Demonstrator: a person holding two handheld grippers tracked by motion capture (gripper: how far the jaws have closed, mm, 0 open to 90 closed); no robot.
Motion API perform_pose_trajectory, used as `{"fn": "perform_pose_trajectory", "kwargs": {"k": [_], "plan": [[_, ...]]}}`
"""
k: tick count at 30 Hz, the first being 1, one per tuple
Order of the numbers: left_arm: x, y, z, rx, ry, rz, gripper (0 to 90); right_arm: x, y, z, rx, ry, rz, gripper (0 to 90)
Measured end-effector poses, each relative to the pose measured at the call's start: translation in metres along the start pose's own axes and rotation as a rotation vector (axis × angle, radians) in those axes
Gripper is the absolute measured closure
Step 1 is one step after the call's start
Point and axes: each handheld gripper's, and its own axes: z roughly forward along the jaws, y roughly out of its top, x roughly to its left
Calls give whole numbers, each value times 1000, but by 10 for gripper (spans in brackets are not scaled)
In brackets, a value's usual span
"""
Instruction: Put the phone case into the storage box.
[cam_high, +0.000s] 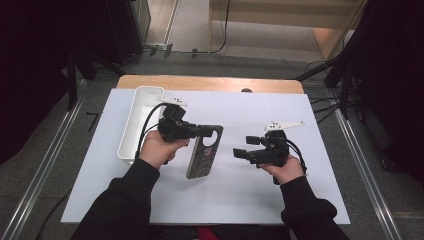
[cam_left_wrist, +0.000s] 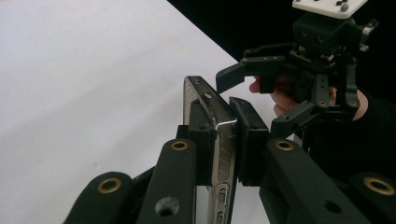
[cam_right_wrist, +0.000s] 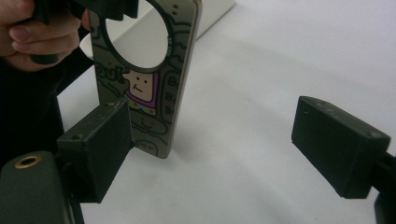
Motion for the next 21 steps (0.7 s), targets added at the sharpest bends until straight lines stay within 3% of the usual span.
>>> {"fn": "perform_pose_trajectory", "kwargs": {"k": [21], "plan": [[-7,-6,0,4,-24,6,793,0,10,11,-15,68,-41,123]]}}
